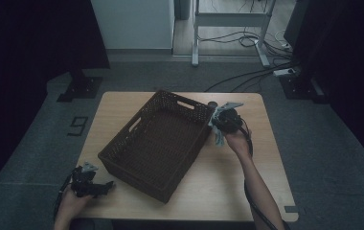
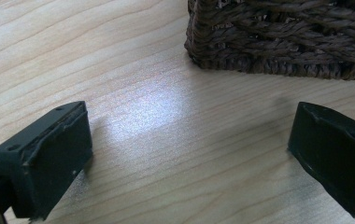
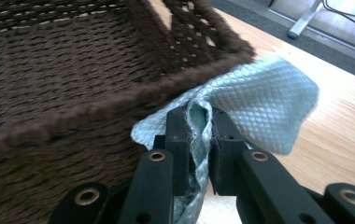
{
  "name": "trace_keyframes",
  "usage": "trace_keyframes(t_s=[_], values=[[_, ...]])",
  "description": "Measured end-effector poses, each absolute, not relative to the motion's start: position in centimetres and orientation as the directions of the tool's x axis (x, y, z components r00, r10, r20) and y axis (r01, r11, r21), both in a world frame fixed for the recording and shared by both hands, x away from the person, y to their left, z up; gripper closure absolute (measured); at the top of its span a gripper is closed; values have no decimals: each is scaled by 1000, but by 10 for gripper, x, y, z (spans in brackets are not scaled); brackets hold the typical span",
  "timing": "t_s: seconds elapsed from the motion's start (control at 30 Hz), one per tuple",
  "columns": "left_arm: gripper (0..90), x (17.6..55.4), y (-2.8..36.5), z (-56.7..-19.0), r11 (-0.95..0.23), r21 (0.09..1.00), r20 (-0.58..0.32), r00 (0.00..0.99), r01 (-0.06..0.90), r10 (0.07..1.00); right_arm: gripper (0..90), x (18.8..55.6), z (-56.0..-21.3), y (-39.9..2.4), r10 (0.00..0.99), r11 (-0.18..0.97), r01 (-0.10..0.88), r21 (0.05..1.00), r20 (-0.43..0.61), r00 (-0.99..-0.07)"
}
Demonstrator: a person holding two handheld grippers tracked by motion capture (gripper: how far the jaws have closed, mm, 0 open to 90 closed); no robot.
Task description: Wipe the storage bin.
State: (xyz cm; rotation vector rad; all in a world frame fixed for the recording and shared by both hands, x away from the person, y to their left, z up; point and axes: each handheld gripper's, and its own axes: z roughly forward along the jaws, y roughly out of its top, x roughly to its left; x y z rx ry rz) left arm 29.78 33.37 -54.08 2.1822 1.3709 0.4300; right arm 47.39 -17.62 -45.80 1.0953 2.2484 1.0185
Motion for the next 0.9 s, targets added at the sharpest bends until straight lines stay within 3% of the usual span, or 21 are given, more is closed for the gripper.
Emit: trace_keyframes(t_s=[0.9], values=[[0, 298, 333, -541, -354, 582, -7, 440, 732, 898, 796, 426, -460, -159, 684, 481, 400, 780, -48, -728]])
